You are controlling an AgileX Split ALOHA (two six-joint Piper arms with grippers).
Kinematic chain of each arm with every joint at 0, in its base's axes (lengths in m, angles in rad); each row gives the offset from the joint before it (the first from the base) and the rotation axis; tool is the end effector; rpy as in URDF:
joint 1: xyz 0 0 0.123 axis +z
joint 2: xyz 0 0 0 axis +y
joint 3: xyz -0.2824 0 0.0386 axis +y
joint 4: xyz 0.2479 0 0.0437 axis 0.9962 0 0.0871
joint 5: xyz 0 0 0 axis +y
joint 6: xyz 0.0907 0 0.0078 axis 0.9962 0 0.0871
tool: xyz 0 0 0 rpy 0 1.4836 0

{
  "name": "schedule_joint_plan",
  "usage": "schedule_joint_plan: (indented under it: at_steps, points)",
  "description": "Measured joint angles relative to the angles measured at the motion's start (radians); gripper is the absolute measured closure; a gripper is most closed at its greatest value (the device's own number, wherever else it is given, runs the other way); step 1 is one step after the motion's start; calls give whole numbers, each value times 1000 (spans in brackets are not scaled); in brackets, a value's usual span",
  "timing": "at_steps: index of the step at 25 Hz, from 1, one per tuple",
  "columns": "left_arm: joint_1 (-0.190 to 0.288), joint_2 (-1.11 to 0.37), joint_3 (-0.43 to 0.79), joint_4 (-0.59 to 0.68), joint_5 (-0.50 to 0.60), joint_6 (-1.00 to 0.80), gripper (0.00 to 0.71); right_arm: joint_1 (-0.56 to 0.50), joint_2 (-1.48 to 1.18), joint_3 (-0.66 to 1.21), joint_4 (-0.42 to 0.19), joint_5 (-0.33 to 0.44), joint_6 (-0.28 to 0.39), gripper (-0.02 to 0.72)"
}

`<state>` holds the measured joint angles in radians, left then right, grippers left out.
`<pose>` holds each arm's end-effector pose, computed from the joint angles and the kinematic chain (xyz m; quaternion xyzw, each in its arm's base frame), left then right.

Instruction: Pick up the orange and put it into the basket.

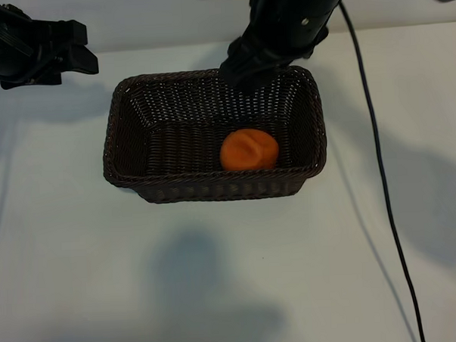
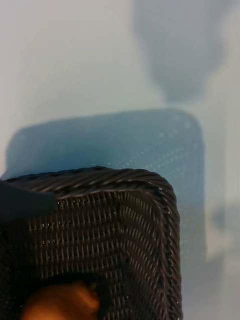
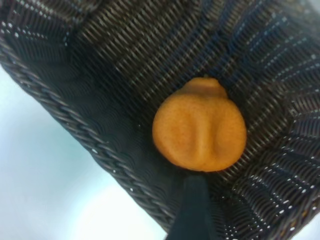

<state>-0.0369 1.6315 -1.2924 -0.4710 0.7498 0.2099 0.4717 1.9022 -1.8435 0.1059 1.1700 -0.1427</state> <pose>0.3533 -0.0413 0.2911 -0.0035 0.9409 -0.1762 0.2893 0.3667 0.1970 0.3242 -0.2857 0.9330 0.0861 0.2013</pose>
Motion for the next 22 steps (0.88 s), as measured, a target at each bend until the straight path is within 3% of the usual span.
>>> schedule_joint_plan:
  at_steps: [7,16,22]
  points:
    - [-1,0,0,-99,29,98,120,0,-6,0,33,21,-42,132]
    - [-40,0,0,-125,32,147,121,0,-3,0,40,23,-28,146]
    - [-43,0,0,-127,31,147,121,0,-3,0,40,31,-11,117]
